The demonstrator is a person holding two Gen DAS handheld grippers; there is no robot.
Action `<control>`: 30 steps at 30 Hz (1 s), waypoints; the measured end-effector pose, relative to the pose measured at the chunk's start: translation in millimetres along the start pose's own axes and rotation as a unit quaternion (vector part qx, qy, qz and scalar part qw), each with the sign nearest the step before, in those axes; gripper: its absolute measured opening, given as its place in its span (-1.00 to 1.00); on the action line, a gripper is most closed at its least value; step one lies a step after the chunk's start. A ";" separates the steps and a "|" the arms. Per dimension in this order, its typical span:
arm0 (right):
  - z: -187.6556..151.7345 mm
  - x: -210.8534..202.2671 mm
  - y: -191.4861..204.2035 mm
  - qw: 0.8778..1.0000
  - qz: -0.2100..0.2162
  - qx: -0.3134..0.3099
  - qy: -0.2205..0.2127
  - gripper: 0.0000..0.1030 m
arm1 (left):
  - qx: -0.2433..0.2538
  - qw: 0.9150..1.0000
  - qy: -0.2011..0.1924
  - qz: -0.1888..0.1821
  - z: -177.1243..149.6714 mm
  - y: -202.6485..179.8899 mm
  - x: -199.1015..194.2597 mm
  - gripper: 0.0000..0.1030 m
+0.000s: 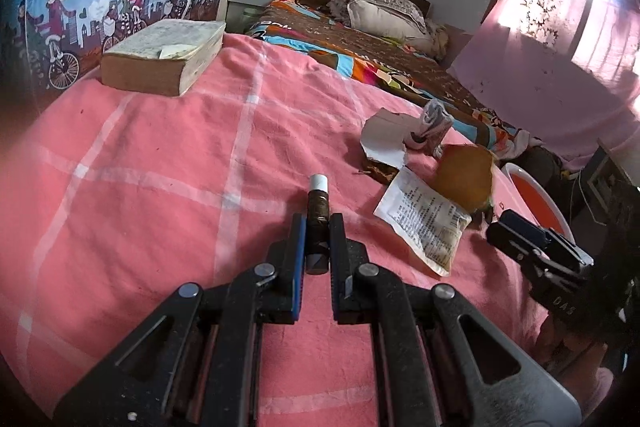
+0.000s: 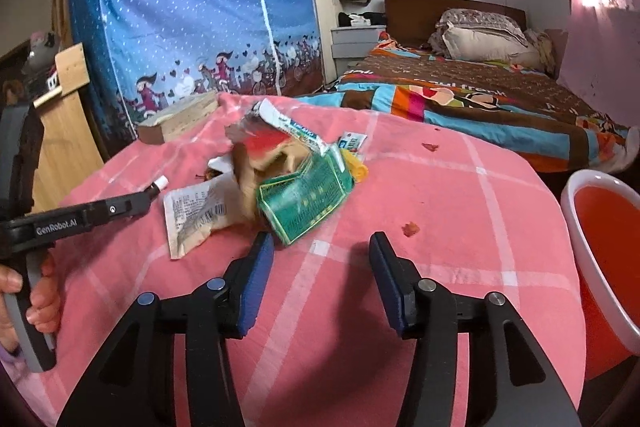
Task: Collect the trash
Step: 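Grasp the green packet with the right tool while the left tool holds the bottle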
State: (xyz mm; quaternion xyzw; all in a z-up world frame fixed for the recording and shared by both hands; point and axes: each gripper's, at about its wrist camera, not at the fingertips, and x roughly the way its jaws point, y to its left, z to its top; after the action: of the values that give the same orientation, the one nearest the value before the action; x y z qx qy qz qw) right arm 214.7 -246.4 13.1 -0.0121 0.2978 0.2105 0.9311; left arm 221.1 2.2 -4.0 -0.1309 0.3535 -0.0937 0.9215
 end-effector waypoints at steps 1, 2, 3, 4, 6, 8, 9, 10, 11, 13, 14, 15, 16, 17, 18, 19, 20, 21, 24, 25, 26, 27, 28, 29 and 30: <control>1.5 2.4 2.9 1.000 -0.005 -0.006 0.001 -0.05 | -0.002 1.000 -0.001 0.000 0.4 0.8 -0.1 -0.67; 1.9 2.6 3.1 1.000 -0.007 -0.008 0.001 -0.05 | -0.003 1.000 -0.001 0.000 0.8 1.3 0.0 -0.67; 3.7 3.8 4.0 1.000 -0.008 -0.008 0.000 -0.05 | -0.003 1.000 -0.002 0.001 0.8 1.5 0.2 -0.67; 5.9 5.5 4.9 1.000 -0.006 -0.007 -0.001 -0.05 | -0.003 1.000 -0.002 0.001 0.3 1.3 0.3 -0.67; 10.5 10.8 7.5 1.000 -0.005 -0.009 0.001 -0.05 | -0.003 1.000 -0.002 0.003 -1.0 1.2 0.7 -0.67; 14.4 19.6 10.4 1.000 -0.008 -0.015 0.013 0.01 | -0.003 1.000 -0.002 0.004 -2.0 0.7 0.5 -0.67; 16.4 24.1 10.8 1.000 -0.010 -0.017 0.020 0.03 | -0.004 1.000 -0.003 0.003 -2.6 0.6 0.3 -0.67; 17.9 26.9 9.2 1.000 -0.013 -0.015 0.021 0.05 | -0.004 1.000 -0.003 0.003 -2.8 0.8 0.4 -0.67; 19.4 28.1 7.6 1.000 -0.012 -0.012 0.021 0.07 | -0.004 1.000 -0.002 0.003 -3.0 0.6 0.6 -0.67; 22.7 31.5 3.0 1.000 -0.007 -0.003 0.023 0.11 | -0.002 1.000 0.000 0.007 -2.7 -0.7 1.4 -0.67; 23.9 33.2 1.2 1.000 -0.004 0.001 0.025 0.13 | -0.001 1.000 0.001 0.008 -2.6 -1.7 1.9 -0.67; 24.8 34.8 -1.1 1.000 -0.001 0.005 0.028 0.14 | 0.000 1.000 0.001 0.009 -2.7 -2.4 2.0 -0.67; 25.4 35.4 -2.1 1.000 0.002 0.007 0.028 0.15 | 0.000 1.000 0.001 0.010 -2.9 -2.6 2.0 -0.67; 26.0 36.0 -2.4 1.000 0.003 0.008 0.029 0.15 | 0.000 1.000 0.000 0.010 -3.2 -2.6 1.9 -0.67; 26.6 36.1 -2.7 1.000 0.004 0.009 0.028 0.15 | 0.000 1.000 0.000 0.010 -3.6 -2.7 1.6 -0.67; 26.5 36.1 -3.2 1.000 0.005 0.010 0.028 0.14 | 0.000 1.000 -0.001 0.010 -3.9 -2.9 1.3 -0.67; 26.0 35.2 -3.5 1.000 0.006 0.011 0.025 0.09 | 0.000 1.000 -0.001 0.010 -4.0 -2.9 1.3 -0.67; 25.8 34.5 -4.1 1.000 0.006 0.012 0.024 0.01 | 0.000 1.000 -0.001 0.010 -4.3 -3.0 1.2 -0.67; 25.1 31.3 -9.5 0.999 0.012 0.027 0.016 -0.25 | 0.000 1.000 -0.001 0.010 -4.1 -3.2 1.2 -0.67; 24.2 29.6 -12.8 0.999 0.017 0.035 0.012 -0.32 | -0.001 1.000 -0.002 0.009 -4.4 -3.3 1.0 -0.67; 24.2 28.7 -14.8 0.999 0.022 0.042 0.011 -0.36 | -0.001 1.000 -0.002 0.008 -4.8 -3.8 0.7 -0.67; 23.2 27.4 -16.5 0.999 0.023 0.047 0.009 -0.39 | -0.001 1.000 -0.002 0.008 -4.8 -3.3 0.5 -0.67; 22.9 26.3 -16.6 0.999 0.023 0.048 0.007 -0.46 | -0.001 1.000 -0.002 0.008 -4.9 -3.3 0.4 -0.67; 22.3 24.9 -15.8 0.999 0.022 0.048 0.005 -0.51 | -0.001 1.000 -0.002 0.007 -5.2 -3.6 0.2 -0.67; 21.0 22.4 -14.9 0.999 0.021 0.046 0.003 -0.54 | -0.002 1.000 -0.002 0.007 -4.9 -3.3 0.4 -0.67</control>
State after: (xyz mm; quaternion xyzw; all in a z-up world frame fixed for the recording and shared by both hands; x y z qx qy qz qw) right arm 248.5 -248.3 16.3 0.0363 0.3101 0.2165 0.9250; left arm 217.8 -1.9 -6.7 -0.1302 0.3529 -0.0863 0.9225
